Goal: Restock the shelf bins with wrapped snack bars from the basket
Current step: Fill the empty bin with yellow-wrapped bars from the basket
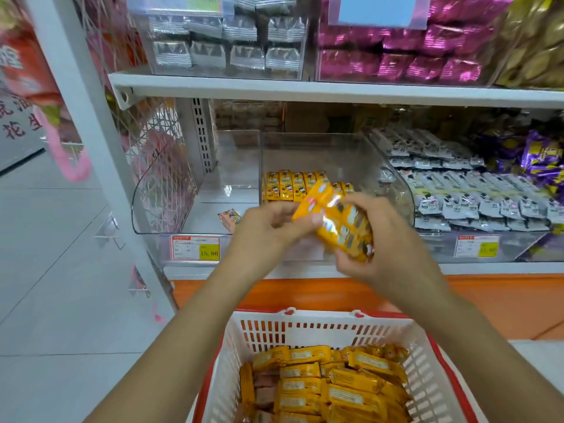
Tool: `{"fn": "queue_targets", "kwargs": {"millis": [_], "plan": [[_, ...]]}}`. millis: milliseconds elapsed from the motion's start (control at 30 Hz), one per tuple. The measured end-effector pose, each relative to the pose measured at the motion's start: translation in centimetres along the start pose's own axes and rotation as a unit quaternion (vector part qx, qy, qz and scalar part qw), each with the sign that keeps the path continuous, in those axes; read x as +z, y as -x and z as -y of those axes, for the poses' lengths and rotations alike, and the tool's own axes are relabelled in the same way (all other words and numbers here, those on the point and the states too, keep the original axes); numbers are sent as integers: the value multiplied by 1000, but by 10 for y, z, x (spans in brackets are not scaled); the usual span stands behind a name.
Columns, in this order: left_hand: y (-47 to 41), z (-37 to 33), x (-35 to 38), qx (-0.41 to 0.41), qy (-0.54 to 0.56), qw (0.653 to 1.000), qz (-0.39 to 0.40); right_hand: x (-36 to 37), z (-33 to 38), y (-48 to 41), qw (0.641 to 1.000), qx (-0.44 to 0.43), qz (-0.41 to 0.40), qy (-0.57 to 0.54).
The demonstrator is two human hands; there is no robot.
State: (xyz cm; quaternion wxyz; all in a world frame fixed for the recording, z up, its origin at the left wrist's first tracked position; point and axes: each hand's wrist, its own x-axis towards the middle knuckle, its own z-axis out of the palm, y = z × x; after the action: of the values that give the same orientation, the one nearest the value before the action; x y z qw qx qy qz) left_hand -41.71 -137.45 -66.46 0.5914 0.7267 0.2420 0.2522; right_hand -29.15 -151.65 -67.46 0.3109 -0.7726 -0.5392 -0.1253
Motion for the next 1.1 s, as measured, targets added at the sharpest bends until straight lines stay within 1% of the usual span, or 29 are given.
{"fn": "queue_targets", "kwargs": {"millis": [67,100,133,200,267,400,533,600,700,833,900,967,1100], "plan": [[-7,5,-9,34,-85,991,-102,3,-10,-27,998,68,-8,15],[-9,8,-14,38,-118,983,-133,7,-18,-42,994,100,-3,41],[-11,12,-18,33,-133,980,-144,11,-28,-57,989,128,7,67],[-14,21,-22,19,-140,982,-124,22,-46,-87,977,176,39,111],[-16,27,-22,29,-150,983,-102,38,-61,-113,963,212,70,153],[-21,37,-22,38,-157,979,-125,68,-79,-149,935,255,107,222],[-21,40,-24,58,-165,975,-138,93,-102,-167,916,283,136,251],[-23,41,-29,60,-172,973,-139,104,-112,-173,913,290,149,246],[-28,46,-34,58,-166,974,-142,113,-119,-174,918,305,159,201],[-29,48,-34,68,-164,974,-144,108,-117,-171,931,262,183,173],[-29,50,-34,75,-169,972,-143,102,-115,-168,938,248,182,161],[-29,50,-34,77,-178,971,-141,94,-110,-165,945,237,173,143],[-19,45,-27,90,-193,968,-136,76,-89,-152,960,261,92,44]]}}
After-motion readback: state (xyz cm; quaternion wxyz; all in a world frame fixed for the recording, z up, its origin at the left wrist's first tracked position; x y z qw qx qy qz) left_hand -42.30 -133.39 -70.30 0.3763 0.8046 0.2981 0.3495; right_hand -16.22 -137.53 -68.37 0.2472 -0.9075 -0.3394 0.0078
